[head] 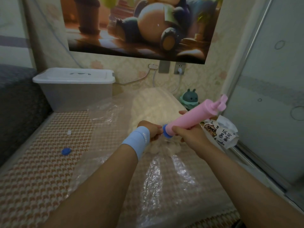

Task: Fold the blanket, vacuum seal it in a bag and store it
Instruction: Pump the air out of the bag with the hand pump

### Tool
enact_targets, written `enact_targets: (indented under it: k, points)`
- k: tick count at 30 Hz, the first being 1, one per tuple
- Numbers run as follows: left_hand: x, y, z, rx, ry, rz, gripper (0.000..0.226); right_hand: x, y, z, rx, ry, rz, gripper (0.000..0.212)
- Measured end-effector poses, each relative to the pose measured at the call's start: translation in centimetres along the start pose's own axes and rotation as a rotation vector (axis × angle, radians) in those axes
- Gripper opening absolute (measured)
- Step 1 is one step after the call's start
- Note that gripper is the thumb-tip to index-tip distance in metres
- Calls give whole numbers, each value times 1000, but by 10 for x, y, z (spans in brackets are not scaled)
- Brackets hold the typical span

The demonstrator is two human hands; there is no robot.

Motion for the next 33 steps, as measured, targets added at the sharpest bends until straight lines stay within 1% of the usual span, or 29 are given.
enact_targets:
  k: [2, 4, 6, 8, 10, 11, 14, 16, 19, 21, 22, 26, 28, 30, 31, 33]
  points:
    - [0, 2, -1, 3, 4, -22, 13, 0, 4, 2, 2, 14, -31, 51]
    - [-2, 2, -3, 15, 6, -33, 9, 3, 7, 1, -7, 25, -68, 48]
    - [-1, 2, -5, 17, -29, -17, 8, 5, 12, -1, -92, 90, -162, 50]
    - [2, 1, -5, -22, -155, 60, 3, 4, 15, -7, -162, 161, -214, 53]
    - [6, 3, -4, -49, -258, 132, 14, 3, 16, -12, -183, 188, -222, 55]
    - [8, 4, -5, -47, -298, 150, 15, 2, 16, -12, -191, 187, -227, 55]
    - [11, 5, -7, -48, -396, 203, 8, 0, 17, -11, -175, 196, -263, 54]
    - [12, 4, -9, -37, -375, 197, 9, -1, 14, -9, -131, 155, -250, 54]
    - [13, 5, -9, 6, -267, 151, 15, -5, 7, -5, -38, 55, -147, 52]
    - [14, 6, -8, 14, -227, 131, 18, -7, 3, -9, 9, 17, -123, 52]
    - [13, 5, -8, 17, -210, 114, 19, -7, 1, -12, 14, 9, -120, 52]
    - [13, 4, -10, 50, -193, 72, 21, -6, -8, -18, -60, -13, -96, 57]
    - [15, 6, -9, 60, -187, 71, 23, -9, -11, -15, -46, -78, -60, 60]
    - [14, 5, -8, 63, -159, 68, 23, -15, -11, -14, 37, -177, -17, 54]
    - [13, 4, -8, 61, -142, 64, 22, -18, -11, -15, 73, -218, -9, 47]
    - [12, 3, -9, 62, -113, 50, 22, -22, -12, -16, 55, -279, -18, 34]
Point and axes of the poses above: each hand's wrist, its own y-axis away from the middle knuckle, its own z-axis out of the palm, x = y × z, the point moved 5 cm from there along -y, towards the middle knuckle, and after that the axes turned 15 degrees about z, right-handed, at the moved point
